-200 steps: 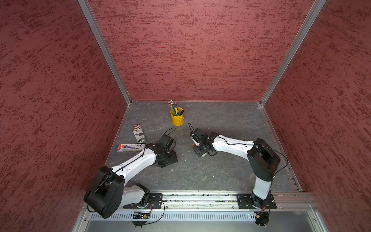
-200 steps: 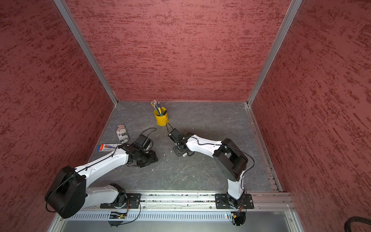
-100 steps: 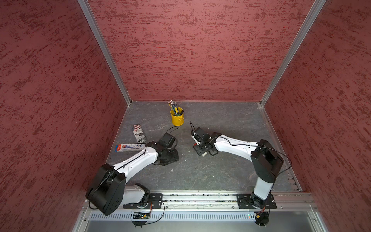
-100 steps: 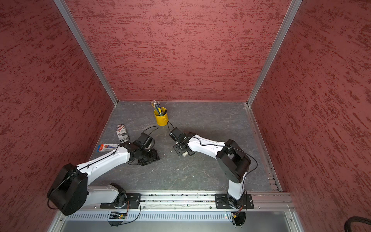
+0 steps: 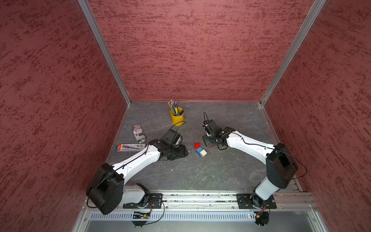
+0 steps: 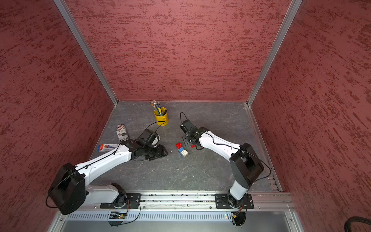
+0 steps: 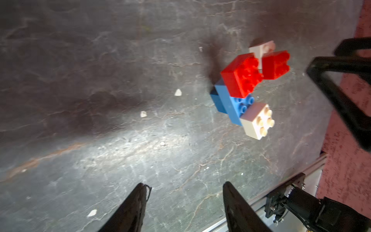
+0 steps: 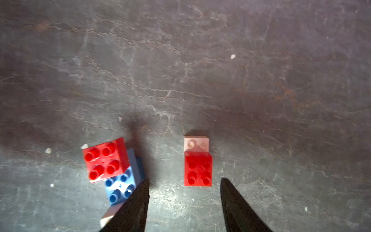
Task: Assemble the letter y with lego
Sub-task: Pick up the lego brick from the center of the board.
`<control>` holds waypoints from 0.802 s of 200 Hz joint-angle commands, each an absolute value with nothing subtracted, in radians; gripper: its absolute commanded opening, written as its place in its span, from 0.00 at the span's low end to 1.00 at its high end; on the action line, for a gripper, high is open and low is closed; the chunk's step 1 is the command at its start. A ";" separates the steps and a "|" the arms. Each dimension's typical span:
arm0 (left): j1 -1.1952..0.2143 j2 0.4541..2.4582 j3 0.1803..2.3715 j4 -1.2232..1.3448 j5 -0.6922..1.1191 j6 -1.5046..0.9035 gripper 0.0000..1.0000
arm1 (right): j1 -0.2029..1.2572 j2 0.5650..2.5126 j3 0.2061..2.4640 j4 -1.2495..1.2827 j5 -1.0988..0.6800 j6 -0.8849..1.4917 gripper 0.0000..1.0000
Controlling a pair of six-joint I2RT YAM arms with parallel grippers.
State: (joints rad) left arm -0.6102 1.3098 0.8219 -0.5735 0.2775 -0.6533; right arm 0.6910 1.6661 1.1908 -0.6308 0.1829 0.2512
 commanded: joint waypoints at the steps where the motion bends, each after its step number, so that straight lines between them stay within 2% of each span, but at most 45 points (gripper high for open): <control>1: -0.630 1.322 0.848 -0.504 0.321 -0.633 0.63 | 0.671 1.668 1.156 -0.605 0.175 0.274 0.59; 48: -0.641 1.329 0.853 -0.514 0.304 -0.640 0.63 | 0.647 1.711 1.120 -0.537 0.128 0.269 0.58; 160: -0.637 1.332 0.847 -0.552 0.266 -0.644 0.63 | 0.619 1.776 1.109 -0.492 0.086 0.238 0.41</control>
State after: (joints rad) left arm -0.6388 1.3231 0.8379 -0.5381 0.2829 -0.6537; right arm 0.6262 1.7664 1.1168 -0.5167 0.0998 0.2501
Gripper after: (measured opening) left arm 0.628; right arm 0.425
